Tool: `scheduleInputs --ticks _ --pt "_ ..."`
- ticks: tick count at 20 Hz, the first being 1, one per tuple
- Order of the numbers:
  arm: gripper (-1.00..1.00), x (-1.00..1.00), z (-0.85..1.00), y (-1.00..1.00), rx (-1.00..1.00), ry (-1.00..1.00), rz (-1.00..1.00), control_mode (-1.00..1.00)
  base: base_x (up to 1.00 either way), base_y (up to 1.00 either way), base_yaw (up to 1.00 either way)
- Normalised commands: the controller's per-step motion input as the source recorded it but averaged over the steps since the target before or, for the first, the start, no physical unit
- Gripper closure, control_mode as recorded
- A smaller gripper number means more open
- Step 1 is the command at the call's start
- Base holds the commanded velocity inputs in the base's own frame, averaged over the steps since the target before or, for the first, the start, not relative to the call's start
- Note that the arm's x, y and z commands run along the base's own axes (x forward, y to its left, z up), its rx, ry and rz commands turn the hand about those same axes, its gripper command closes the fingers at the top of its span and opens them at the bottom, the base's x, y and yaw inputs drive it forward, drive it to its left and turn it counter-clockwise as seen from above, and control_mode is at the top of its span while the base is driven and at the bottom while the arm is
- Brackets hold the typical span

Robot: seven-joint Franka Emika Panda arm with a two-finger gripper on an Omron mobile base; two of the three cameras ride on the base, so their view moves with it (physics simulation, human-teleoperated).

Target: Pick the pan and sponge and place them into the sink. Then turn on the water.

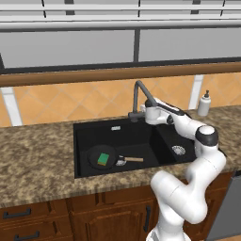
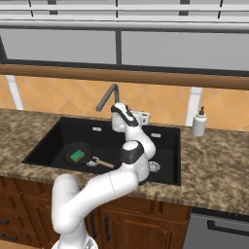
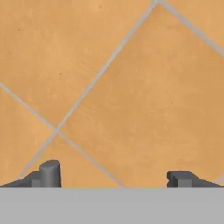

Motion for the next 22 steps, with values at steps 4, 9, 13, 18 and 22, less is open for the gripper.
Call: scheduleInputs --ticks 4,9,13,18,22 --pt "-1.0 0.0 -0.02 -0.9 0.02 0.0 0.0 -1.0 0.0 0.0 0.0" --pt "-1.0 0.0 -0.08 -0.98 0.03 0.0 0.0 -1.0 0.0 0.0 0.0" --pt "-1.0 0.0 -0.12 -0.99 0.04 0.0 0.0 -1.0 0.0 0.0 0.0" --pt "-1.0 0.0 -0.11 -0.94 0.03 0.0 0.0 -1.0 0.0 0.0 0.0" --pt "-1.0 0.0 -0.09 -0.74 0.0 0.0 0.0 -1.0 0.0 0.0 0.0"
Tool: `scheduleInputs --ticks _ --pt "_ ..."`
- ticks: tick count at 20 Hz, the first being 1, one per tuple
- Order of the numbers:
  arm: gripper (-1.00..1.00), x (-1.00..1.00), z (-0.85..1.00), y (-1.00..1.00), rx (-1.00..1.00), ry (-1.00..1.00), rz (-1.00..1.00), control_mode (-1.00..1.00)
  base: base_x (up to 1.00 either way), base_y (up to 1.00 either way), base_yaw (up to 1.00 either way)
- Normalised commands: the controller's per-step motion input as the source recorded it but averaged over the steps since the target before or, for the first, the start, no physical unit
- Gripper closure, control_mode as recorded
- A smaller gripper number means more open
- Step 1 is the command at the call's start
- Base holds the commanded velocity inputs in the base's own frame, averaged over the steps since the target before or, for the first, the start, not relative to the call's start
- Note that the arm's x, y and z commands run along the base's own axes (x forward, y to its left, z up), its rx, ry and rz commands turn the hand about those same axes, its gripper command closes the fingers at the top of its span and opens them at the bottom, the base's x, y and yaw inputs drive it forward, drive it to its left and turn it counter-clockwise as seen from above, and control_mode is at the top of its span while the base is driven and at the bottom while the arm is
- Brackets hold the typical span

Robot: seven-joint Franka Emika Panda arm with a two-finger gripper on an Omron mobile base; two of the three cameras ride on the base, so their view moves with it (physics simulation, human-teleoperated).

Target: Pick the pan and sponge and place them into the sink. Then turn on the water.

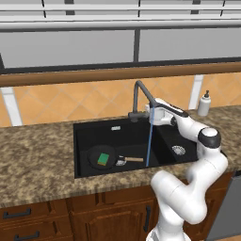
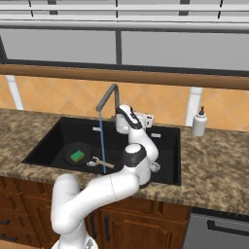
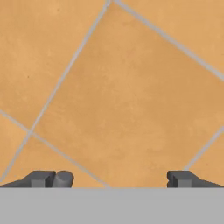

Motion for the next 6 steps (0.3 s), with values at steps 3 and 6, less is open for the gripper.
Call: scheduleInputs --ticks 3,6 --pt "-1.0 0.0 -0.03 -0.54 0.0 0.0 0.0 -1.0 0.0 0.0 0.0" --pt "-1.0 0.0 0.0 -0.39 0.0 0.0 0.0 -1.0 0.0 0.0 0.0"
